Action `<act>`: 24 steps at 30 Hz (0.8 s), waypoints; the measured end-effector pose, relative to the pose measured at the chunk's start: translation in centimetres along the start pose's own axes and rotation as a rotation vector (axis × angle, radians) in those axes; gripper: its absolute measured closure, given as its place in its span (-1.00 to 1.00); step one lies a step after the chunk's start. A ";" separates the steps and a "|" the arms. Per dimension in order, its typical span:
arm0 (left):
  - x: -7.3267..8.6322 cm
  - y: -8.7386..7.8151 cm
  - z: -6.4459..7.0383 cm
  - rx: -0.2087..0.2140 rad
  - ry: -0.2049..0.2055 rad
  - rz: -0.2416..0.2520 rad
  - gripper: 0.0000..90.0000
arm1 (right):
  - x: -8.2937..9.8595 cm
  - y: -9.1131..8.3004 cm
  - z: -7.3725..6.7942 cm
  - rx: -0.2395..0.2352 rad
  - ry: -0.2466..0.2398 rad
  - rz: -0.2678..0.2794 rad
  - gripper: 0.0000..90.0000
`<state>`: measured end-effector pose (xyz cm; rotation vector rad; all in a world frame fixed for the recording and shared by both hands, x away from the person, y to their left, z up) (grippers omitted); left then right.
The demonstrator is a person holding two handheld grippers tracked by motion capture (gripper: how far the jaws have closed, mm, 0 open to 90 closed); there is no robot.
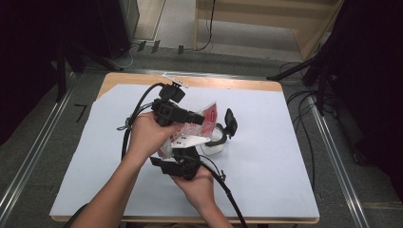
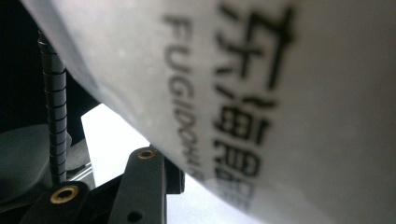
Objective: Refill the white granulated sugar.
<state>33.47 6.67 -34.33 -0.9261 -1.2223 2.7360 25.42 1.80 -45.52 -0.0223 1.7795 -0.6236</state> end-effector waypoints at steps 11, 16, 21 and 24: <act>0.0 0.0 0.1 0.001 0.006 0.001 0.68 | 0.0 0.1 0.0 0.003 0.009 0.010 0.40; 0.0 0.0 0.1 -0.003 0.009 0.003 0.68 | 0.0 0.1 0.0 0.004 0.010 0.010 0.40; 0.0 0.0 0.1 -0.003 0.009 0.003 0.68 | 0.0 0.1 0.0 0.005 0.011 0.011 0.40; 0.0 0.0 0.2 -0.001 0.007 0.006 0.68 | 0.0 0.1 0.0 0.005 0.009 0.011 0.40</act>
Point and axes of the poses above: each handheld gripper's, and its own axes: y roughly forward along the jaws, x roughly out of its underside, z roughly to its right, the point moved 3 cm from there along y, roughly forward along the jaws, and after that the axes turned 12 degrees about -y, right-handed, at the moved point
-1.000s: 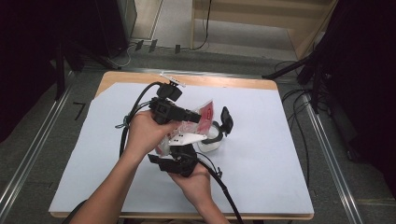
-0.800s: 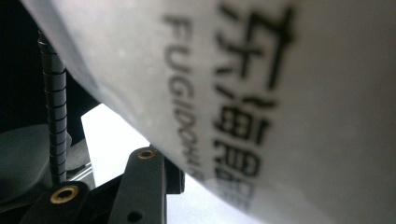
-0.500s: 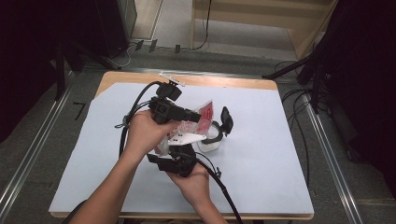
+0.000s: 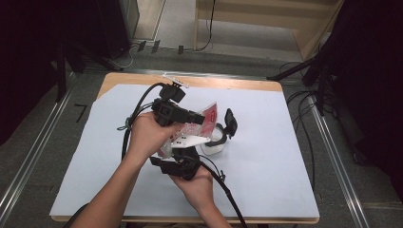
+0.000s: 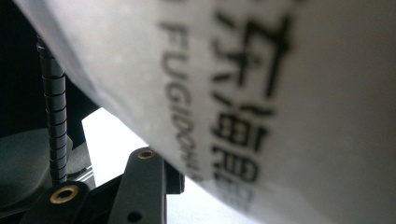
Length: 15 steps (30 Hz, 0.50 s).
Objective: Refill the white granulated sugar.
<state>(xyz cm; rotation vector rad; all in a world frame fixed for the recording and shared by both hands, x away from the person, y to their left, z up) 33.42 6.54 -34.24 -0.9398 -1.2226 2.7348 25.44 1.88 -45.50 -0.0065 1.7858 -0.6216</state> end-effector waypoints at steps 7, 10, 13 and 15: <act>0.0 0.0 0.1 -0.001 0.005 0.002 0.68 | 0.0 0.0 0.0 0.002 -0.003 0.003 0.40; 0.0 0.0 0.1 -0.002 0.006 0.001 0.68 | 0.0 0.0 0.0 0.006 -0.004 0.003 0.38; 0.0 0.0 0.1 -0.003 0.008 0.001 0.68 | 0.0 0.0 -0.1 0.007 -0.003 0.004 0.39; 0.0 0.0 0.1 -0.002 0.006 0.003 0.68 | 0.0 0.0 0.0 0.012 -0.008 0.000 0.40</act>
Point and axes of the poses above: each handheld gripper's, and its own axes: y roughly forward along the jaws, x roughly out of its underside, z roughly to its right, the point moved 3 cm from there along y, roughly forward along the jaws, and after that the axes turned 12 degrees about -y, right-handed, at the moved point
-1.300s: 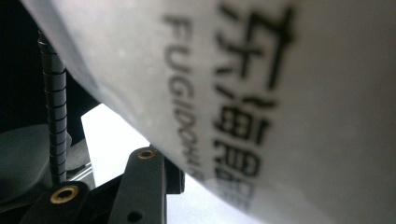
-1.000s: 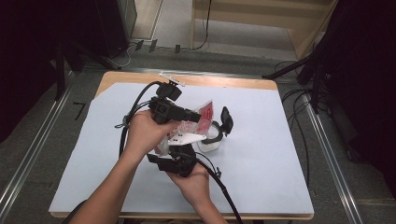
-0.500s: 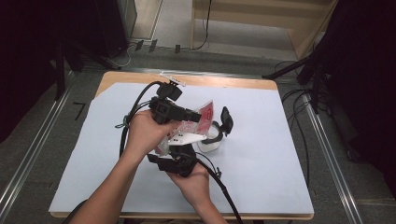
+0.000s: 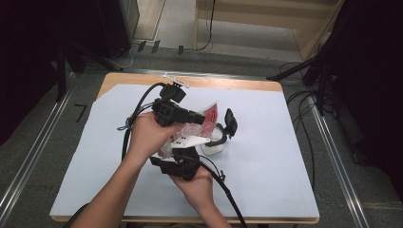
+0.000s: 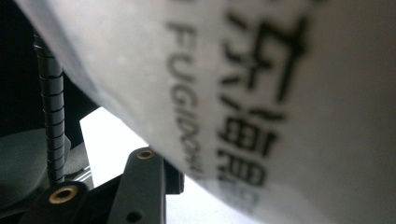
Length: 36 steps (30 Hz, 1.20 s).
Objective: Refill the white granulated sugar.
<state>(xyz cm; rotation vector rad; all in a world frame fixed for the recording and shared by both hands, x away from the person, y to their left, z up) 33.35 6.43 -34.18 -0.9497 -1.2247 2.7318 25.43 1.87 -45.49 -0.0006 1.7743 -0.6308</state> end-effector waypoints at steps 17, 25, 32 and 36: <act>-0.1 0.0 0.2 -0.008 0.014 0.014 0.68 | 0.0 -0.1 0.0 -0.006 0.014 0.001 0.41; -0.1 0.0 0.1 -0.001 0.016 0.013 0.68 | -0.1 -0.1 0.0 -0.007 0.016 -0.003 0.41; -0.1 0.0 0.2 -0.002 0.012 0.016 0.68 | -0.1 -0.2 0.0 -0.004 0.014 -0.004 0.41; -0.1 0.0 0.2 -0.004 0.013 0.015 0.68 | -0.1 -0.1 -0.1 -0.001 0.011 -0.004 0.39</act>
Point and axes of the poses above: each handheld gripper's, and its own axes: y roughly forward along the jaws, x roughly out of its underside, z roughly to its right, the point moved 3 cm from there along y, roughly forward along the jaws, and after that the axes turned 12 degrees about -y, right-handed, at the moved point
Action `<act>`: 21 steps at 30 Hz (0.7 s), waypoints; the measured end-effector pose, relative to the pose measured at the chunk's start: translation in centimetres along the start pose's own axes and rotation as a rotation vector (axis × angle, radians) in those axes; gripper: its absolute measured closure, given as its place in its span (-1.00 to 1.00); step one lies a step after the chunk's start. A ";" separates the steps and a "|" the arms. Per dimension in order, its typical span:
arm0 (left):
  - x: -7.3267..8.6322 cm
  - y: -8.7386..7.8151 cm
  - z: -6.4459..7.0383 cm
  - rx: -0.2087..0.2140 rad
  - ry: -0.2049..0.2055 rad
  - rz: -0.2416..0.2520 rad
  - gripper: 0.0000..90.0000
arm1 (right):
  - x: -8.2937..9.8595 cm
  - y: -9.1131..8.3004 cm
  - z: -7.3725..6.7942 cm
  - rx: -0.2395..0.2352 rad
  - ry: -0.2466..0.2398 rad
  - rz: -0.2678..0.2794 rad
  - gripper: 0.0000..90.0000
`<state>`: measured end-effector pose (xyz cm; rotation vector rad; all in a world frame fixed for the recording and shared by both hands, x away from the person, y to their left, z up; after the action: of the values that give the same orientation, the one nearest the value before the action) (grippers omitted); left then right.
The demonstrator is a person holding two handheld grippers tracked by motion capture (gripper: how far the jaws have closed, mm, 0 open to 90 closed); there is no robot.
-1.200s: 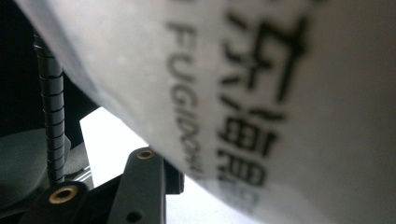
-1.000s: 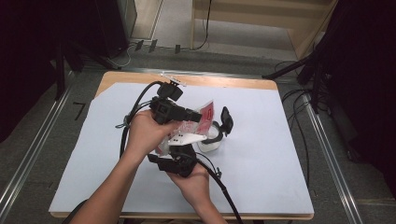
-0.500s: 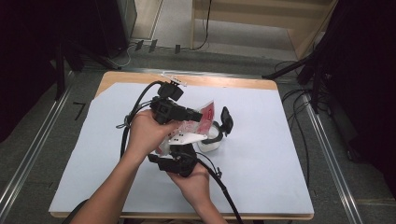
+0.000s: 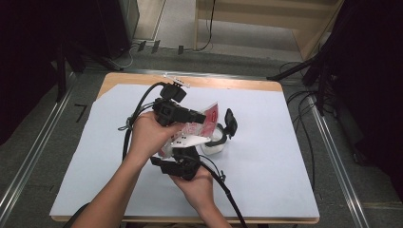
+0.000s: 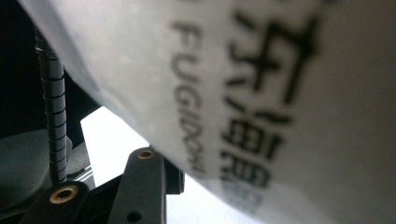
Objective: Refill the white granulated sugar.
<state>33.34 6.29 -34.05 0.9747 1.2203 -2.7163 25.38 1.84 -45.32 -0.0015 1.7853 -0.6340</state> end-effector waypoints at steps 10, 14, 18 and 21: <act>0.0 0.0 0.1 0.000 0.008 -0.002 0.68 | 0.0 0.0 0.0 0.004 0.002 0.005 0.39; 0.0 0.0 0.1 0.001 0.007 -0.001 0.68 | 0.0 0.0 0.0 0.006 0.001 0.007 0.39; 0.1 0.1 0.2 0.000 0.004 0.002 0.68 | 0.1 0.0 0.0 0.007 0.000 0.008 0.39; 0.1 0.0 0.2 0.000 0.005 0.000 0.68 | 0.1 0.0 0.0 0.007 -0.001 0.008 0.39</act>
<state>33.20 6.15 -34.02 0.9817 1.2202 -2.7157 25.36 1.83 -45.39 0.0106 1.7817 -0.6340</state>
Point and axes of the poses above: each handheld gripper's, and its own axes: y roughly forward along the jaws, x roughly out of its underside, z roughly to its right, the point moved 3 cm from there along y, roughly forward along the jaws, and after that the axes turned 12 degrees about -y, right-handed, at the moved point
